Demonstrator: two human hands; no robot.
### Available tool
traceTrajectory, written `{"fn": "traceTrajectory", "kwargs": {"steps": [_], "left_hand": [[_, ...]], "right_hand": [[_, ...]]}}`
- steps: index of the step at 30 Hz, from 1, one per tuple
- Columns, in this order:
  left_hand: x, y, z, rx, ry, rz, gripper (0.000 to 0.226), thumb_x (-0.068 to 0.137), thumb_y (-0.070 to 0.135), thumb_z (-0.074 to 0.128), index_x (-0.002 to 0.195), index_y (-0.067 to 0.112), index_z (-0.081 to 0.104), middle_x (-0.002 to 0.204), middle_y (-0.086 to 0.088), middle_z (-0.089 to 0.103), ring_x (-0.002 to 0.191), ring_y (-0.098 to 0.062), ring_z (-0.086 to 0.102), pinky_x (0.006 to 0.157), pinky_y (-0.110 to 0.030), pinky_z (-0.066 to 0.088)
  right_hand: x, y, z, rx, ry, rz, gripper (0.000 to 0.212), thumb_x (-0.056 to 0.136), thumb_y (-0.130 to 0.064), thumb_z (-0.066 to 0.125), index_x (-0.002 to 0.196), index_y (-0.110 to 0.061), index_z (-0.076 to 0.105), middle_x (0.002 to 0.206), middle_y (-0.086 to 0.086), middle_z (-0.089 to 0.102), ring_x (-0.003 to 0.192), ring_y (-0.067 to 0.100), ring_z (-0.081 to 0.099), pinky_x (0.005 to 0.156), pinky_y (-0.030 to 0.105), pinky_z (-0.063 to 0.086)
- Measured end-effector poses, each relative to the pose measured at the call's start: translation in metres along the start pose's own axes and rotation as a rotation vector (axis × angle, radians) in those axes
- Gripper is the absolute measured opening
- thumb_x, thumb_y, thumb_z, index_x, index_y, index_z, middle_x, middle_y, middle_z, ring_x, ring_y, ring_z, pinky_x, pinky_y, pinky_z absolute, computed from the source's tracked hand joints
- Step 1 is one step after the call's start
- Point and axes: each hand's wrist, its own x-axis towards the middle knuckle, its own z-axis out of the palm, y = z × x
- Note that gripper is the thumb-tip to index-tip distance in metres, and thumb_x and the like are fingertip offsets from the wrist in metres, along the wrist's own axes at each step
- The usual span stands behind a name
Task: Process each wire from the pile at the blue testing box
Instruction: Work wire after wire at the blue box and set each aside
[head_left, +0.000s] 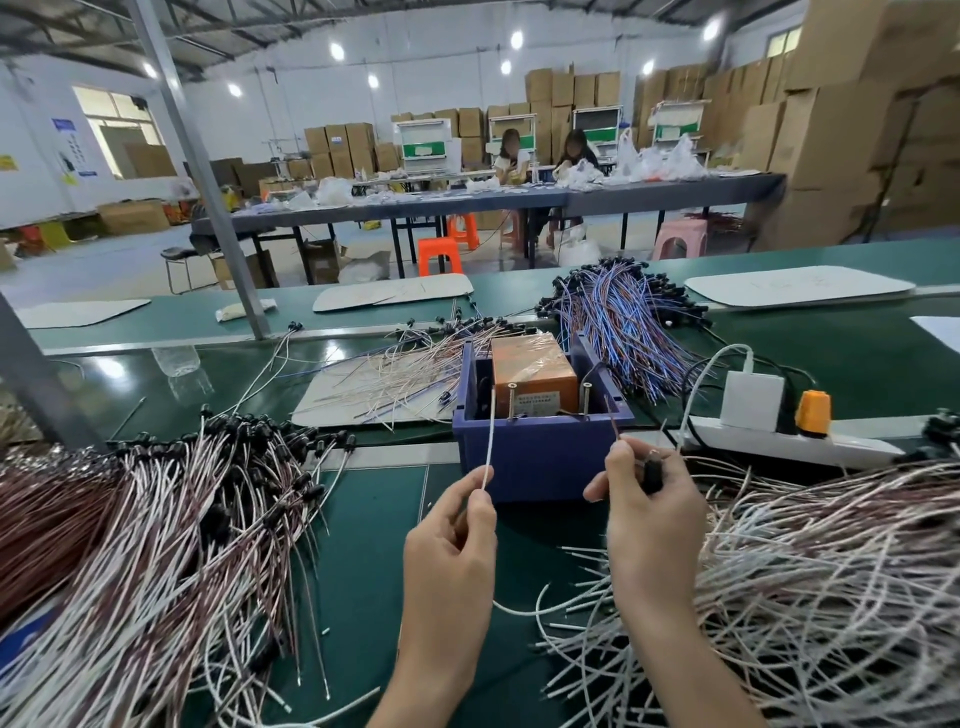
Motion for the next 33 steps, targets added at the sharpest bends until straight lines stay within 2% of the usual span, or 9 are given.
{"fn": "traceTrajectory", "kwargs": {"steps": [8, 13, 19, 24, 27, 33], "left_hand": [[-0.01, -0.001, 0.002, 0.061, -0.017, 0.018, 0.03, 0.1, 0.016, 0.055, 0.103, 0.04, 0.073, 0.053, 0.006, 0.038, 0.05, -0.016, 0.028, 0.047, -0.031, 0.025], [-0.013, 0.003, 0.005, 0.107, -0.045, 0.05, 0.03, 0.099, 0.015, 0.054, 0.106, 0.04, 0.07, 0.051, 0.008, 0.038, 0.048, -0.01, 0.03, 0.045, -0.026, 0.027], [-0.014, 0.002, 0.004, 0.112, -0.053, 0.045, 0.028, 0.099, 0.017, 0.054, 0.109, 0.038, 0.07, 0.051, 0.008, 0.038, 0.048, -0.01, 0.03, 0.045, -0.025, 0.027], [-0.015, 0.002, 0.004, 0.144, -0.103, 0.06, 0.03, 0.1, 0.018, 0.053, 0.109, 0.043, 0.067, 0.051, 0.008, 0.041, 0.05, -0.008, 0.034, 0.048, -0.028, 0.031], [-0.016, 0.001, 0.003, 0.157, -0.132, 0.07, 0.031, 0.101, 0.018, 0.053, 0.11, 0.045, 0.064, 0.051, 0.009, 0.042, 0.049, -0.006, 0.035, 0.048, -0.025, 0.032], [-0.016, 0.001, 0.007, 0.174, -0.114, 0.102, 0.03, 0.099, 0.015, 0.054, 0.105, 0.041, 0.068, 0.047, 0.01, 0.04, 0.043, -0.005, 0.032, 0.045, -0.016, 0.028]], "right_hand": [[0.003, 0.001, 0.004, -0.014, -0.008, 0.027, 0.011, 0.1, -0.03, 0.059, 0.092, -0.024, 0.063, 0.063, -0.007, 0.071, 0.048, 0.001, 0.055, 0.052, 0.011, 0.041], [0.001, 0.0, 0.006, -0.007, -0.028, 0.027, 0.009, 0.1, -0.03, 0.06, 0.094, -0.025, 0.063, 0.064, -0.007, 0.071, 0.05, 0.004, 0.057, 0.053, 0.01, 0.044], [-0.001, -0.002, 0.007, -0.022, -0.056, 0.027, 0.009, 0.1, -0.031, 0.06, 0.093, -0.026, 0.063, 0.064, -0.007, 0.071, 0.05, 0.002, 0.057, 0.053, 0.009, 0.044], [0.001, -0.001, 0.006, -0.102, -0.063, 0.022, 0.026, 0.098, -0.035, 0.06, 0.085, -0.014, 0.068, 0.064, -0.01, 0.07, 0.045, 0.002, 0.052, 0.051, 0.016, 0.037], [0.002, 0.0, 0.006, -0.125, -0.066, 0.018, 0.032, 0.099, -0.036, 0.06, 0.082, -0.01, 0.069, 0.062, -0.014, 0.069, 0.048, 0.0, 0.055, 0.051, 0.012, 0.038], [-0.001, -0.001, 0.006, -0.058, -0.076, 0.016, 0.018, 0.1, -0.031, 0.06, 0.089, -0.019, 0.066, 0.063, -0.008, 0.07, 0.049, -0.001, 0.056, 0.052, 0.007, 0.041]]}}
